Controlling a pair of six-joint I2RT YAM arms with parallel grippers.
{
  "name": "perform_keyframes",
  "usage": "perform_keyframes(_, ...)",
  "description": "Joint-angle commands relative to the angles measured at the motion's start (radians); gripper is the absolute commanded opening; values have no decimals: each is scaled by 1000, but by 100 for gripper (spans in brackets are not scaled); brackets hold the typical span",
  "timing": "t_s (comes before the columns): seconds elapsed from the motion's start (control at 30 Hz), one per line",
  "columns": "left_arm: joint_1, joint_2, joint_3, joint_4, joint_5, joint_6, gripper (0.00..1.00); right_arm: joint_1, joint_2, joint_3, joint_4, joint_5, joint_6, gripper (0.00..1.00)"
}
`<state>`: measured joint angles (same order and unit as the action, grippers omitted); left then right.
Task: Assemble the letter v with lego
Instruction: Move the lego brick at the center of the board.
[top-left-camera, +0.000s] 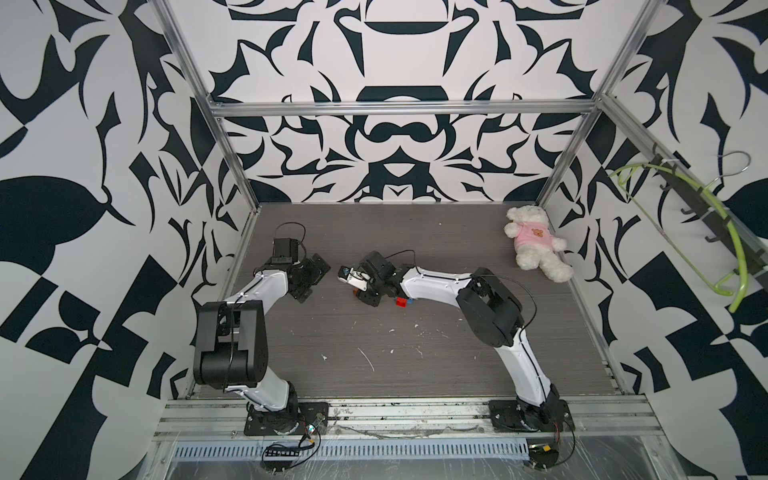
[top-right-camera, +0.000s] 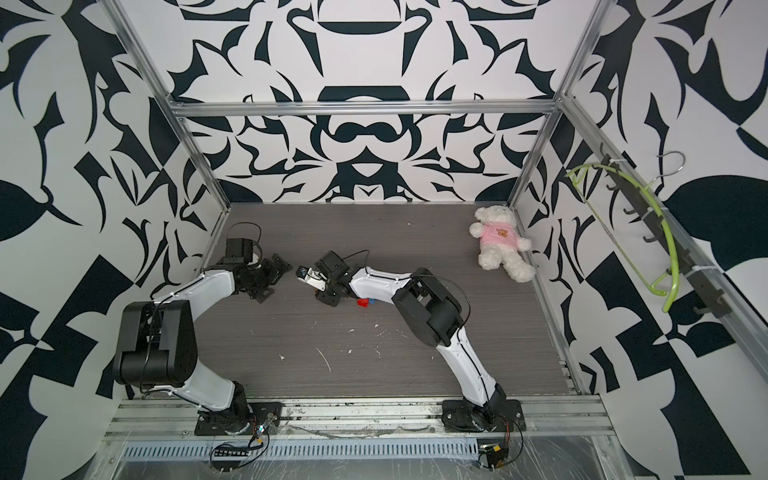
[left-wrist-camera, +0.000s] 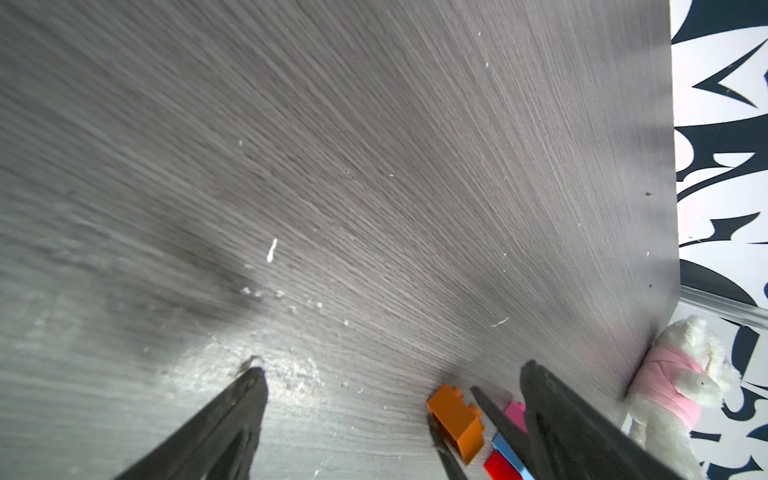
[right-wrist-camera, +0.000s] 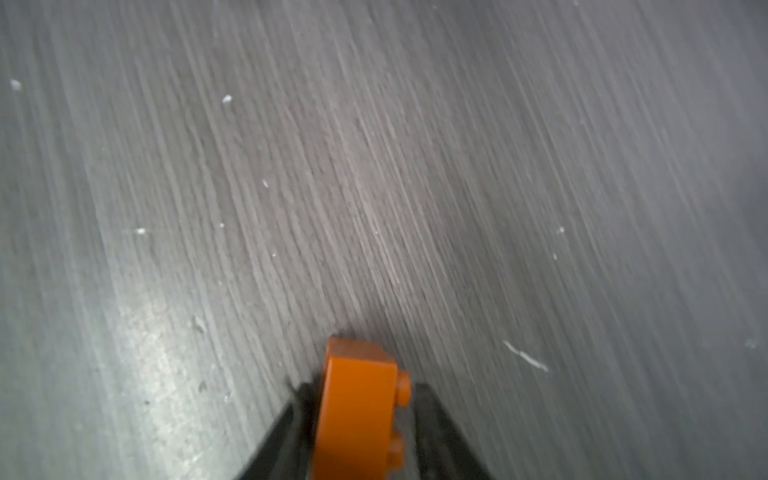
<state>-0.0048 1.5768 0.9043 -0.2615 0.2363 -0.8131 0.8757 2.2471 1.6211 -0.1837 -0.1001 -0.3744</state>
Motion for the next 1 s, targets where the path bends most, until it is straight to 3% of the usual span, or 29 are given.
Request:
perform_keyframes(0.0, 5, -6, -22, -1, 9, 14, 100, -1, -2, 43, 1, -16, -17, 24)
perform_keyframes(0.23, 5, 4, -25, 23, 29, 8, 100, -27, -46, 15, 27, 34, -1, 15)
perform_keyframes(0.7, -120, 102, 26, 76, 42, -23, 100, -144, -114, -69, 6, 35, 55, 17)
perform_keyframes(0.97, -138, 100, 22, 79, 43, -28, 100, -177, -160, -147, -23, 13, 26, 23)
